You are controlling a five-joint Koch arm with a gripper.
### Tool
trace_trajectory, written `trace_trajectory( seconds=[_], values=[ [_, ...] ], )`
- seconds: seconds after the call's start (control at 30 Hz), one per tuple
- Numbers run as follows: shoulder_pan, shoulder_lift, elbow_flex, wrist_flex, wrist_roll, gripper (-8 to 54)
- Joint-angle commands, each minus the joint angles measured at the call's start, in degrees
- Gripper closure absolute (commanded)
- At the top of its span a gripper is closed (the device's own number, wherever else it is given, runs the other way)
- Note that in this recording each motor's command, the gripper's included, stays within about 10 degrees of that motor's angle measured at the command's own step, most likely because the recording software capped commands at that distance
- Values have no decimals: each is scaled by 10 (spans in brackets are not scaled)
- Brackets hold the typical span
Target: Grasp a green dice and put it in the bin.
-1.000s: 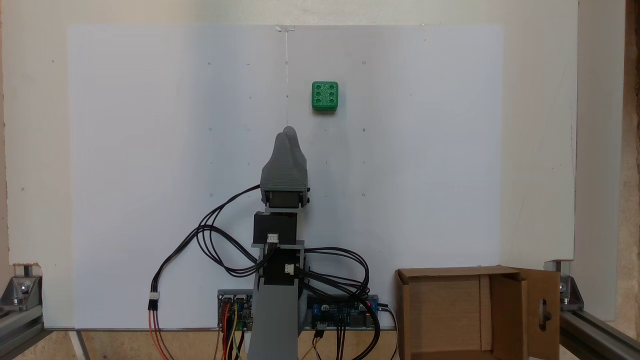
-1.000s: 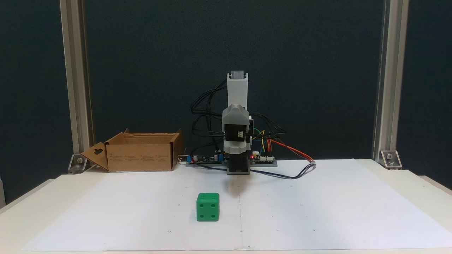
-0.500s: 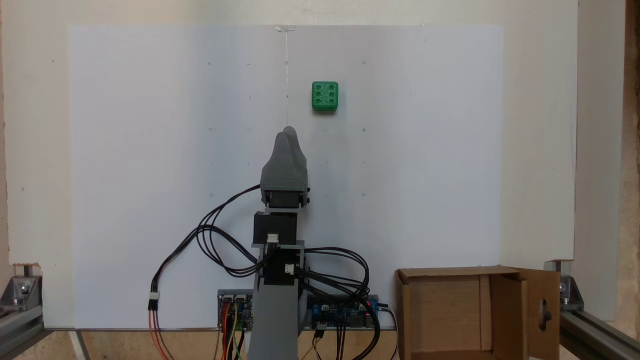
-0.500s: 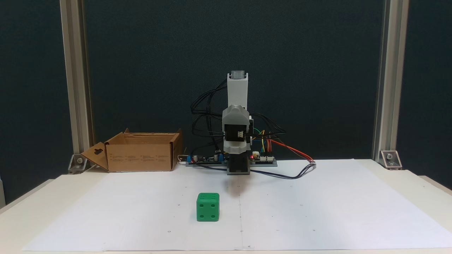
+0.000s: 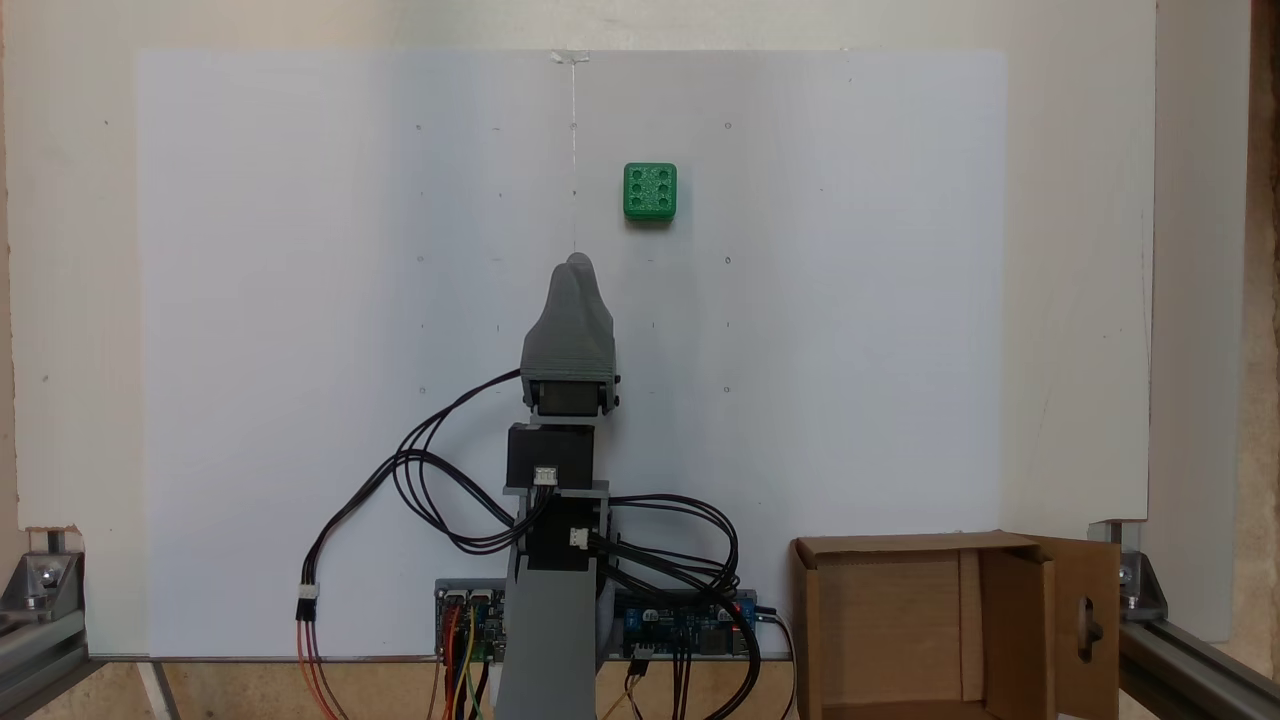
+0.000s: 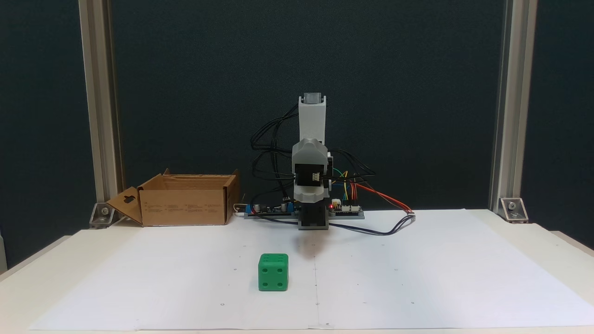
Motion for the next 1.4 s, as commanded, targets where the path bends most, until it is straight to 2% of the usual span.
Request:
trace_trajectory(
  seconds=[0.0,0.43,1.23,1.37],
  values=[
    [-4,59,23,-3,19,22],
    [7,58,-27,79,19,22],
    [85,56,-410,979,37,24],
    [86,54,-457,1043,40,24]
  ],
)
